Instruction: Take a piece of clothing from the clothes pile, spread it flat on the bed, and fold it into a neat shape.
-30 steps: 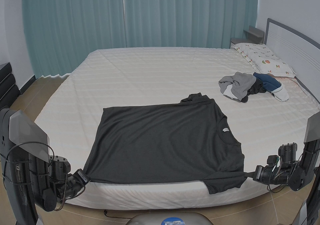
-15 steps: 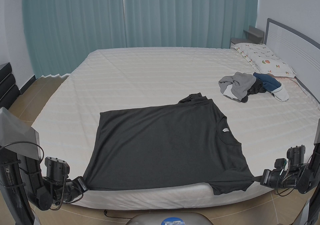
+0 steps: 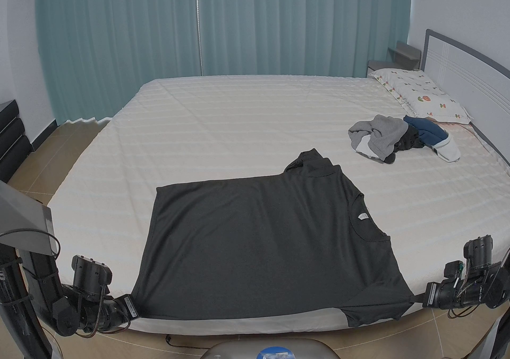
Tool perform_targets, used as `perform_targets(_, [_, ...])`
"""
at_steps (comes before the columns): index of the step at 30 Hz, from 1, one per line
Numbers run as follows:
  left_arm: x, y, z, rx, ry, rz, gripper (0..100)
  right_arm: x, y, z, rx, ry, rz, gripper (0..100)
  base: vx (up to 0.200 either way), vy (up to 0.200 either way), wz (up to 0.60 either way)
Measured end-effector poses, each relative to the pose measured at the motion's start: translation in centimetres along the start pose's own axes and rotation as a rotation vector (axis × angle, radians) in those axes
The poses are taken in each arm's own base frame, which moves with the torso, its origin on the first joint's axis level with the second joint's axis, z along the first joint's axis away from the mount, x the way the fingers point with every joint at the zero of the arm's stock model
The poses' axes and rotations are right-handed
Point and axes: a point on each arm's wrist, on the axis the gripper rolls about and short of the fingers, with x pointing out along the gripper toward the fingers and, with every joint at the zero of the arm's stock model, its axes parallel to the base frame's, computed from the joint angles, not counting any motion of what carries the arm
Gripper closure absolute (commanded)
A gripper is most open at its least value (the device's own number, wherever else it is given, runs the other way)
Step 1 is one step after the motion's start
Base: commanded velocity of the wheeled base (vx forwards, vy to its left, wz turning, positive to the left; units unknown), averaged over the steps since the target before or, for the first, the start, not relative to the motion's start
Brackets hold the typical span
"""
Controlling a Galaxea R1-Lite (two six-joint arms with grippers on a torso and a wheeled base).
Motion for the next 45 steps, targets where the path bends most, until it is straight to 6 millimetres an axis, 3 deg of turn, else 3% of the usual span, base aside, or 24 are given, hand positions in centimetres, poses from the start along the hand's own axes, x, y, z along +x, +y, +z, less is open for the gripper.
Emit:
perform_targets(20, [-2.7, 0.2, -1.5, 0.143, 0.096, 0.045, 100, -3.2, 0.3, -2.0, -0.068, 0.077, -0.087, 100, 0.0, 0.0, 0.0])
perform_targets(28, [-3.7, -0.1, -1.2, 0.16, 0.037, 0.029, 100, -4.7, 0.9, -1.7, -0.089, -0.019, -0.059, 100, 0.0, 0.0, 0.0])
perform_targets(37, [-4.4, -1.3, 1.1, 0.062, -0.105, -0.052, 100, -5.8, 1.8, -0.6, -0.064, -0.126, 0.007, 100, 0.0, 0.0, 0.0])
perform_targets(45, [-4.5, -2.9, 3.3, -0.036, -0.197, -0.129, 100, -4.7, 1.8, 0.8, -0.054, -0.103, 0.002, 100, 0.0, 0.0, 0.0])
